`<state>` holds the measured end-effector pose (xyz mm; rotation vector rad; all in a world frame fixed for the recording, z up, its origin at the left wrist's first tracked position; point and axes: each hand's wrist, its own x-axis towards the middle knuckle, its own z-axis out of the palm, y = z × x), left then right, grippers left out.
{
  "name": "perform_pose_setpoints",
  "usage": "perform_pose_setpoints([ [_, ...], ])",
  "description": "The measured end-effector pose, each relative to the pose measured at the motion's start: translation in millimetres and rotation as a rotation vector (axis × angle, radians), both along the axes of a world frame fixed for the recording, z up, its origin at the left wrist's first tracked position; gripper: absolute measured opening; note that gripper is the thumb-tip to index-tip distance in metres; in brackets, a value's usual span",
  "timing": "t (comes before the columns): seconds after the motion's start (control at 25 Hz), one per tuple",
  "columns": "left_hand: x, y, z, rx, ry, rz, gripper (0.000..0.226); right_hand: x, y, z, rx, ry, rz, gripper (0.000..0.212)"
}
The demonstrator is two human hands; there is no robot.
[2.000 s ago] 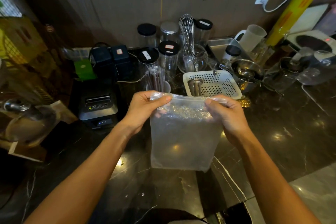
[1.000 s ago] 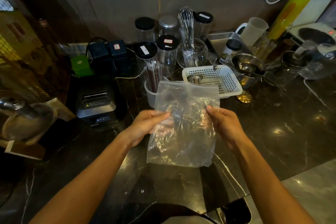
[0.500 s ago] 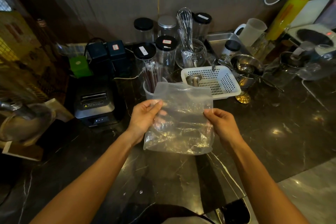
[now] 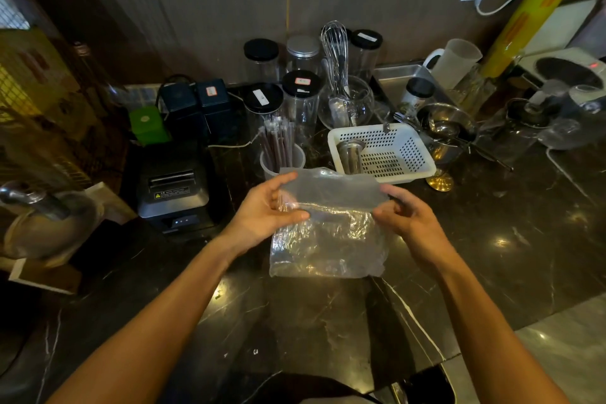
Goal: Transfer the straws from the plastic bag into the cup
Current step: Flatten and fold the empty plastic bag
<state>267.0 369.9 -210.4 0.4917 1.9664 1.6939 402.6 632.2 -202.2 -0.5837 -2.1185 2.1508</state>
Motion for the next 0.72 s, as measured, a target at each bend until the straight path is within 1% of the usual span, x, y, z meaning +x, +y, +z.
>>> perform_pose_setpoints([
  [0.04,-0.9,0.1,1.6,-0.023,-0.020,0.003,0.076,0.9,2.8,1.9,-0.027,-0.022,0.075,0.055],
  [0.12,-3.0,-1.2,4.1,-0.068,0.001,0.022,0.063,0.6,5.3,2.1,-0.018,-0.054,0.145,0.052],
  [0.2,-6.6,-3.0,5.4,-0.106,0.077,0.001,0.040,-1.6,4.8,3.5,0.102,-0.074,0.137,0.037],
  [0.28,-9.5,-5.5,6.0,-0.195,0.210,-0.021,0.017,-3.0,6.2,2.4,0.219,-0.064,0.111,0.019],
  [0.32,-11.3,-6.3,5.8,-0.246,0.264,0.001,0.012,-2.7,7.3,1.7,0.234,-0.045,0.092,0.013],
  [0.36,-12.5,-6.8,5.9,-0.262,0.279,0.030,0.010,-2.7,8.3,0.8,0.222,-0.022,0.063,0.012],
  [0.4,-12.5,-7.1,7.1,-0.215,0.246,0.052,0.009,-2.7,9.0,-0.6,0.186,0.003,0.030,0.015],
  [0.48,-8.8,-4.7,8.4,0.035,0.071,0.072,0.010,-3.8,6.8,-3.7,0.073,0.033,-0.025,0.024],
  [0.52,-6.6,-2.4,8.4,0.130,-0.002,0.096,0.010,-5.3,3.2,-4.3,0.026,0.021,-0.040,0.030],
  [0.6,-4.7,3.6,7.8,0.179,-0.044,0.192,0.010,-7.0,-5.8,-7.1,-0.037,-0.023,-0.015,0.041],
  [0.72,-6.2,11.0,2.4,0.150,-0.046,0.323,0.015,-4.8,-21.7,-13.3,-0.030,-0.039,0.037,0.041],
])
